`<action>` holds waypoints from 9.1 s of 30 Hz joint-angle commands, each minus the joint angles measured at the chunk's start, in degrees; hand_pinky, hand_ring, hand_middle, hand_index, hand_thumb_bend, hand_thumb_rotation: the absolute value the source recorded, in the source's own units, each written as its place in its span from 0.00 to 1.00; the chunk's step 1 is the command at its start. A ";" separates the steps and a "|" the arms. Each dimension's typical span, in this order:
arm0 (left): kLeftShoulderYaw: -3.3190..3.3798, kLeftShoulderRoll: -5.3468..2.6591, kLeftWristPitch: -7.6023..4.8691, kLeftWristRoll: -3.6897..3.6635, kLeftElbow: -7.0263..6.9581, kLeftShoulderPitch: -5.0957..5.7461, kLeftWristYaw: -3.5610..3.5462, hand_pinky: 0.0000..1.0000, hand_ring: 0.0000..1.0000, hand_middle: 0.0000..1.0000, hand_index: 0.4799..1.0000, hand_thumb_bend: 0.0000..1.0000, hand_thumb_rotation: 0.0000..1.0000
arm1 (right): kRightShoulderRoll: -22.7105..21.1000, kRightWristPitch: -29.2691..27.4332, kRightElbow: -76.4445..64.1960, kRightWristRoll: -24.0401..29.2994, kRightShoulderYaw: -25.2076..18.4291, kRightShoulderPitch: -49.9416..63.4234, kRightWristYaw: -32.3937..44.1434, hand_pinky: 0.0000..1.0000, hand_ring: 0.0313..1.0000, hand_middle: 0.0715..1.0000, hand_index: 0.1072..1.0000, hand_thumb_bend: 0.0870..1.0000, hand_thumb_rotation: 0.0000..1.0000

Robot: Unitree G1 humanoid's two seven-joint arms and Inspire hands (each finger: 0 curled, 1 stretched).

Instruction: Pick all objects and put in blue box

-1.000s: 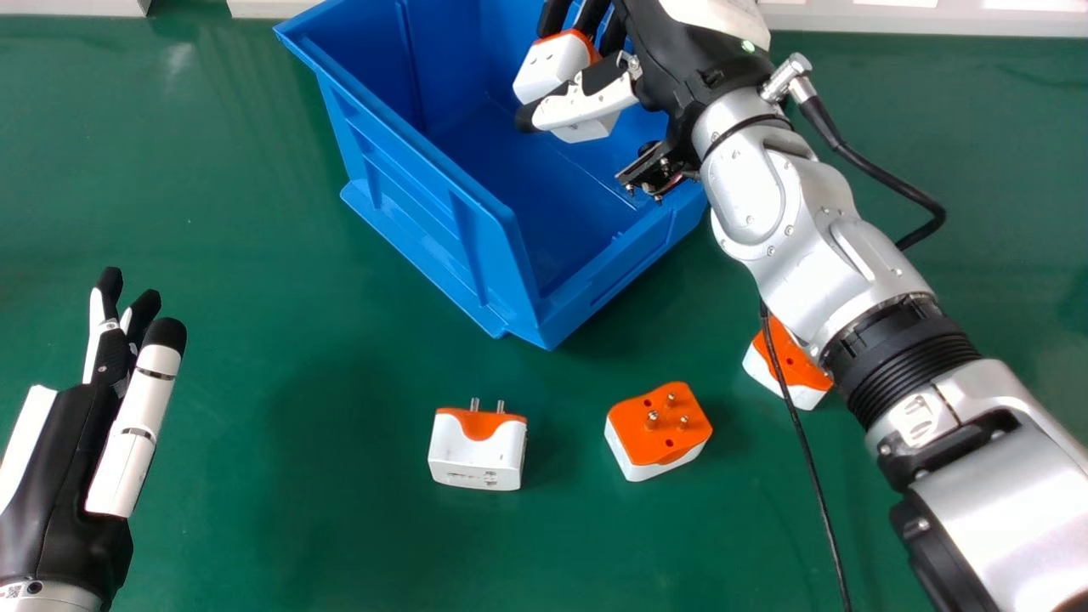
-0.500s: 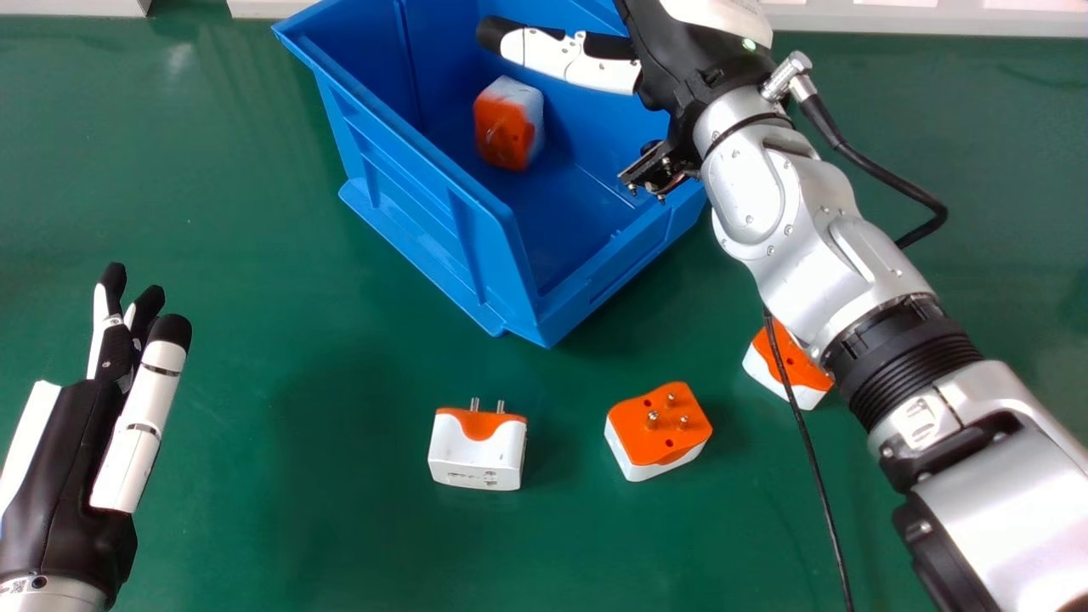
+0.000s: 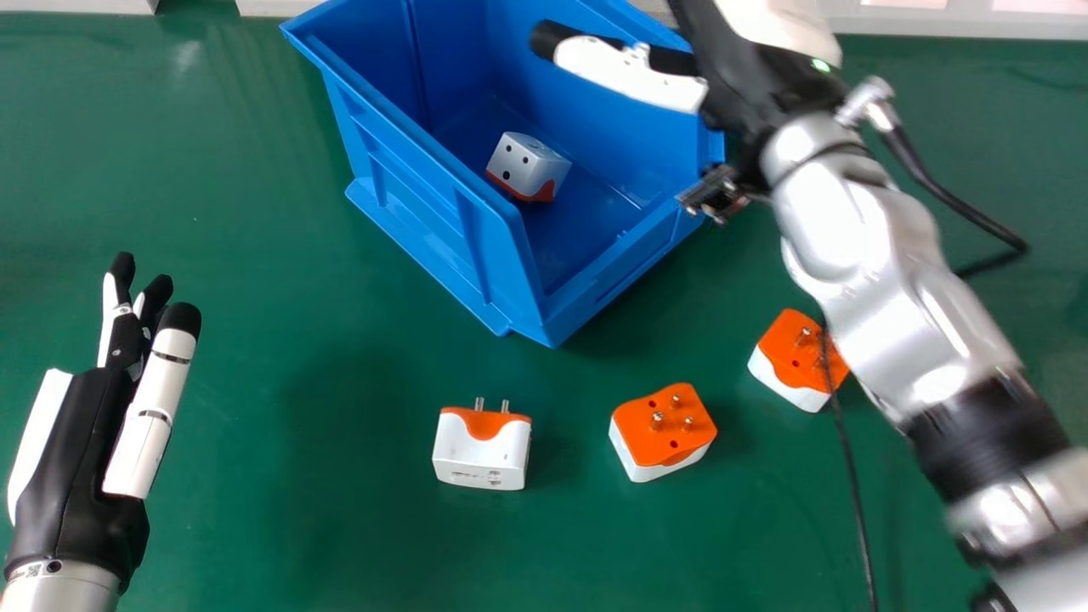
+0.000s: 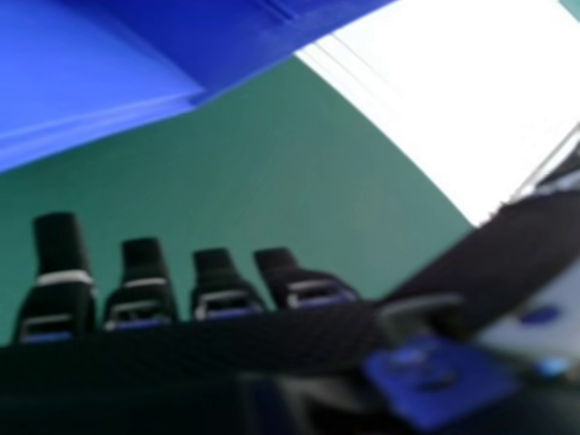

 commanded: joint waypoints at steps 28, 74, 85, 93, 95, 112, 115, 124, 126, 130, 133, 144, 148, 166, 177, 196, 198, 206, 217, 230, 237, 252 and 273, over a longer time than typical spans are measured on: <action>-2.40 -0.54 1.98 -0.32 1.73 -4.78 0.88 1.00 1.00 1.00 0.97 0.37 0.91 | 1.87 6.88 -35.09 -15.51 -6.61 52.24 -14.39 0.85 0.93 0.97 0.97 0.41 0.87; -2.38 0.42 2.36 0.25 1.15 -4.47 0.92 1.00 1.00 1.00 0.99 0.37 0.92 | -10.95 5.74 -3.09 -15.87 -1.39 34.63 -3.82 0.83 0.91 0.95 0.94 0.44 0.87; -2.40 0.58 2.79 0.43 -0.15 -3.61 0.98 1.00 1.00 1.00 0.99 0.38 0.92 | -12.26 5.23 1.99 -15.47 0.45 30.54 -2.45 0.77 0.85 0.89 0.88 0.42 0.85; -2.32 0.64 2.92 0.55 -1.01 -3.06 0.96 1.00 1.00 1.00 0.99 0.40 0.92 | -13.08 5.47 3.68 -16.52 2.43 28.39 -0.16 0.70 0.76 0.78 0.78 0.39 0.85; -2.30 0.63 2.86 0.58 -0.99 -3.01 0.99 1.00 1.00 1.00 0.99 0.40 0.92 | -13.37 5.42 4.01 -17.05 3.09 27.89 -0.70 0.70 0.75 0.77 0.77 0.39 0.85; -2.44 0.61 3.23 0.62 -1.34 -3.40 1.04 1.00 1.00 1.00 0.98 0.42 0.91 | -13.04 6.07 4.85 -14.13 2.35 27.79 -4.90 0.24 0.27 0.31 0.17 0.26 0.28; -2.45 0.60 3.19 0.58 -1.05 -3.58 0.99 1.00 1.00 1.00 0.98 0.43 0.91 | -12.92 6.21 4.67 -13.61 2.22 27.89 -5.31 0.22 0.25 0.31 0.16 0.25 0.27; -2.62 0.51 3.46 0.66 -1.19 -3.70 1.03 1.00 1.00 1.00 0.98 0.44 0.91 | -9.24 10.01 -4.83 -11.05 -1.27 32.34 -7.86 0.16 0.18 0.23 0.14 0.26 0.24; -2.61 0.48 3.45 0.62 -1.20 -3.66 1.01 1.00 1.00 1.00 0.98 0.44 0.91 | -7.87 10.85 -7.58 -10.58 -2.03 33.50 -8.88 0.14 0.15 0.20 0.13 0.26 0.23; -2.60 0.32 3.55 0.60 -1.47 -3.55 0.96 1.00 1.00 1.00 0.98 0.44 0.91 | -5.49 10.92 -13.23 -9.59 -3.66 36.08 -10.68 0.07 0.08 0.10 0.07 0.28 0.20; -2.56 0.24 3.78 0.50 -1.74 -3.47 0.98 1.00 1.00 1.00 0.97 0.44 0.90 | -4.10 10.18 -17.71 -8.69 -4.74 38.21 -11.51 0.03 0.05 0.06 0.04 0.29 0.18; -2.48 0.23 4.09 0.40 -1.16 -4.03 0.99 1.00 1.00 1.00 0.97 0.44 0.90 | -2.36 8.17 -32.61 -12.30 -3.27 38.07 -8.98 0.02 0.02 0.04 0.02 0.30 0.13; -2.65 0.14 4.37 0.54 -1.00 -4.43 1.16 1.00 1.00 1.00 0.97 0.44 0.90 | -1.95 7.62 -33.39 -12.90 -2.72 31.93 -6.06 0.02 0.02 0.04 0.02 0.30 0.11; -3.20 -0.37 3.94 0.99 -0.67 -4.77 1.71 1.00 1.00 1.00 0.97 0.44 0.89 | 4.05 0.60 2.62 -12.59 3.89 -3.71 -8.87 0.12 0.16 0.22 0.18 0.26 0.22; -3.59 -0.80 4.09 1.08 -1.44 -4.38 2.05 1.00 1.00 1.00 0.97 0.43 0.89 | 10.94 -0.55 28.66 -11.88 8.03 -19.76 -14.94 0.04 0.06 0.11 0.10 0.28 0.24; -3.85 -0.85 4.04 1.00 -1.60 -4.52 1.96 1.00 1.00 1.00 0.97 0.43 0.88 | 13.25 3.20 40.91 -10.83 13.40 -25.75 -10.30 0.54 0.67 0.70 0.65 0.48 0.57; -3.81 -0.78 3.88 0.99 -1.35 -4.61 1.90 1.00 1.00 1.00 0.97 0.43 0.88 | 13.07 3.89 40.19 -10.86 13.70 -25.45 -9.79 0.72 0.84 0.87 0.83 0.56 0.77; -3.93 -0.74 3.82 1.27 -1.40 -4.66 1.93 1.00 1.00 1.00 0.97 0.43 0.88 | 12.39 5.75 38.82 -11.22 14.79 -24.97 -8.70 0.95 0.99 0.99 0.98 0.69 0.99; -3.67 -0.69 3.65 1.10 -0.99 -4.79 1.72 1.00 1.00 1.00 0.97 0.44 0.88 | 9.98 7.12 29.54 -10.41 13.63 -19.48 -9.74 0.96 1.00 1.00 0.99 0.62 1.00; -3.48 -0.31 3.52 1.62 -0.68 -4.85 1.70 1.00 1.00 1.00 0.97 0.44 0.89 | 4.29 13.05 -11.05 -13.21 9.54 10.93 -9.79 0.95 0.99 1.00 0.98 0.44 0.94; -3.62 -0.44 3.87 1.78 -0.78 -5.05 1.73 1.00 1.00 1.00 0.97 0.44 0.89 | 3.10 14.79 -28.85 -15.83 7.97 28.57 -8.84 0.92 0.97 1.00 0.96 0.42 0.91; -4.15 -0.83 3.11 2.14 2.00 -7.05 2.10 1.00 1.00 1.00 0.98 0.43 0.89 | -5.70 6.39 -37.03 -16.05 2.75 44.34 -4.49 0.96 0.98 1.00 0.96 0.43 0.91; -4.16 -0.75 3.21 1.63 2.22 -7.35 2.50 1.00 1.00 0.99 0.96 0.44 0.87 | -25.99 -16.40 -28.05 -11.33 -1.84 38.72 13.83 0.97 0.98 0.99 0.95 0.51 0.97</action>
